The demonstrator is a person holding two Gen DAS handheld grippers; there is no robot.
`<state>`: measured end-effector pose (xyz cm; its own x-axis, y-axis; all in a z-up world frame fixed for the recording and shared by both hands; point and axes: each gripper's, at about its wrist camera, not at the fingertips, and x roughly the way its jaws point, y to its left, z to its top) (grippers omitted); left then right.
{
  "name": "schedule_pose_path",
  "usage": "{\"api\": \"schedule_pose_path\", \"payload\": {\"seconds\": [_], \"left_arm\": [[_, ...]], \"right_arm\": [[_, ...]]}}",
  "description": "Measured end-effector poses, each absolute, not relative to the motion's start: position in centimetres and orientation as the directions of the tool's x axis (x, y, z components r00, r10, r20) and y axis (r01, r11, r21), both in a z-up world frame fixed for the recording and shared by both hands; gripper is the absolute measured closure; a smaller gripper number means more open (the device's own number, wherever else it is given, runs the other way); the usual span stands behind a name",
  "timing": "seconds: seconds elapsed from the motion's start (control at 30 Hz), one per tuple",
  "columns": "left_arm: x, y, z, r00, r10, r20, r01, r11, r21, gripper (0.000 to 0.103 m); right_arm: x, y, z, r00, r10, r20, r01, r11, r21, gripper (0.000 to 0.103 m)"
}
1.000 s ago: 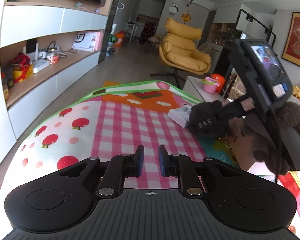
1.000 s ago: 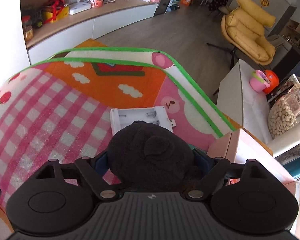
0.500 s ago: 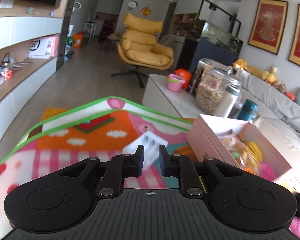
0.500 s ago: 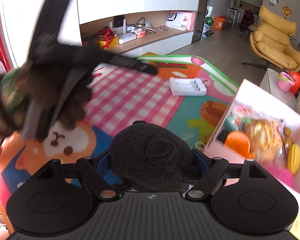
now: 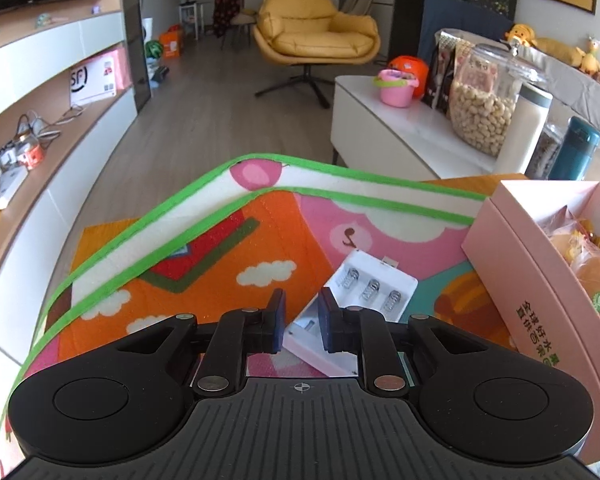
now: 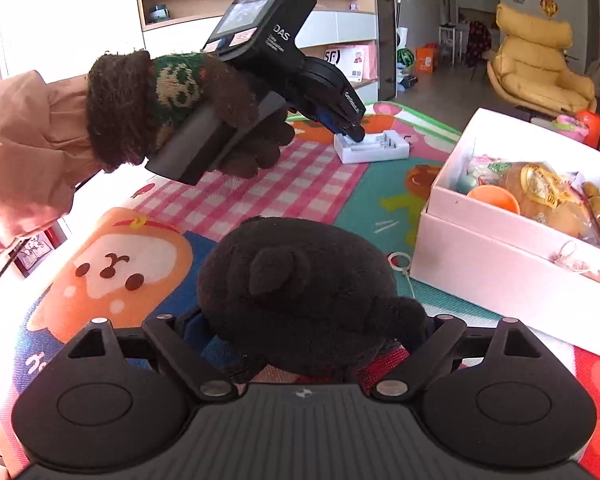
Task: Organize objects
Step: 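Grasp the white battery charger with the left gripper while the right holds the plush, then lift the white charger off the mat with the left gripper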
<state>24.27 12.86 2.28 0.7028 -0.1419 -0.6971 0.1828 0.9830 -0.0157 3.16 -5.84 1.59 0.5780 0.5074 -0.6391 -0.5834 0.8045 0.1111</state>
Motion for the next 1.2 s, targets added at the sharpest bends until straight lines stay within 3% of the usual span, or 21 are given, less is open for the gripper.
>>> {"api": "schedule_pose_path", "payload": {"seconds": [0.17, 0.33, 0.6, 0.83, 1.0, 1.07, 1.2], "left_arm": [[21.8, 13.2, 2.5, 0.673, -0.186, -0.716, 0.223, 0.974, -0.043, 0.086], [15.4, 13.3, 2.5, 0.673, -0.202, -0.711, 0.28, 0.96, -0.008, 0.086], [5.1, 14.2, 2.5, 0.654, -0.275, -0.705, 0.323, 0.944, -0.068, 0.086], [2.0, 13.3, 2.4, 0.677, -0.262, -0.687, 0.296, 0.953, -0.071, 0.088], [1.7, 12.2, 2.5, 0.678, -0.252, -0.69, 0.299, 0.953, -0.054, 0.088], [1.6, 11.6, 2.5, 0.677, -0.25, -0.692, 0.303, 0.952, -0.048, 0.088], [1.6, 10.1, 2.5, 0.675, -0.247, -0.695, 0.317, 0.948, -0.03, 0.088]], "right_arm": [[3.3, -5.8, 1.4, 0.578, 0.512, -0.635, -0.581, 0.805, 0.121, 0.014], [2.9, -5.7, 1.5, 0.595, 0.5, -0.63, -0.579, 0.81, 0.096, 0.015], [0.2, -7.1, 1.6, 0.621, 0.45, -0.642, -0.563, 0.826, 0.034, 0.018], [0.2, -10.5, 1.5, 0.679, 0.337, -0.652, -0.442, 0.897, 0.003, 0.018], [1.7, -9.8, 0.9, 0.685, 0.274, -0.675, -0.399, 0.916, -0.033, 0.01], [2.1, -9.5, 0.7, 0.689, 0.245, -0.682, -0.38, 0.924, -0.051, 0.002], [2.7, -10.1, 0.5, 0.669, 0.262, -0.696, -0.369, 0.929, -0.005, 0.0]]}}
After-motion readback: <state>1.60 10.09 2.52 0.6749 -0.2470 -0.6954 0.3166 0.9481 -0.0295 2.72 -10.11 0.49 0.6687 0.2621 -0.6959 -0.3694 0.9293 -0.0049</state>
